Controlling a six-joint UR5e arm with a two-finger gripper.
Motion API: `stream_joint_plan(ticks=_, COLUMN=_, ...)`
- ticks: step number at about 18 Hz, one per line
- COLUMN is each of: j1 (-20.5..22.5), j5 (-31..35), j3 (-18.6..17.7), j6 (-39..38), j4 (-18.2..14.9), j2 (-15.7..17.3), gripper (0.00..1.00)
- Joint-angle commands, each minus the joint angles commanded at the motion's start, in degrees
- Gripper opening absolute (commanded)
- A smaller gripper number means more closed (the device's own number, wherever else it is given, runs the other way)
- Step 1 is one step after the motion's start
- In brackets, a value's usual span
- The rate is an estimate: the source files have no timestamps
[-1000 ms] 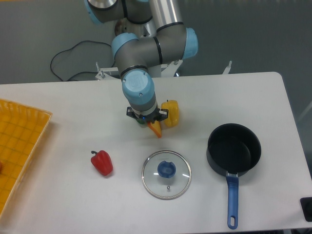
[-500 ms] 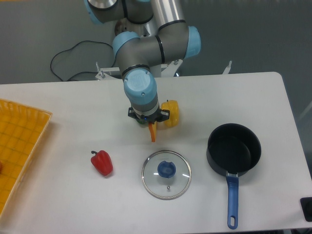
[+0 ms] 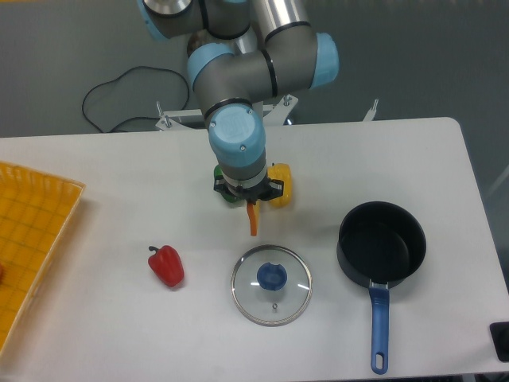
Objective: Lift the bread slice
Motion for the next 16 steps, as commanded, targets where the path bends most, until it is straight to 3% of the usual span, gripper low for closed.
stream_joint_plan(ticks=4, j1=1.49, j5=-1.14, j3=3.88, j6=8.03, j4=0.18, j2=-0.26, gripper=0.12)
stream_joint_plan(ticks=9, j1=4.48, j5=-1.32, j3=4.40, j6=23.66, j4=0.44, j2=0.18, gripper=0.12)
stream_joint_plan(ticks=16, j1=7.99, j5=-1.58, j3=4.76, j6=33.08, j4=0.62, j2=-0.18, gripper=0.12)
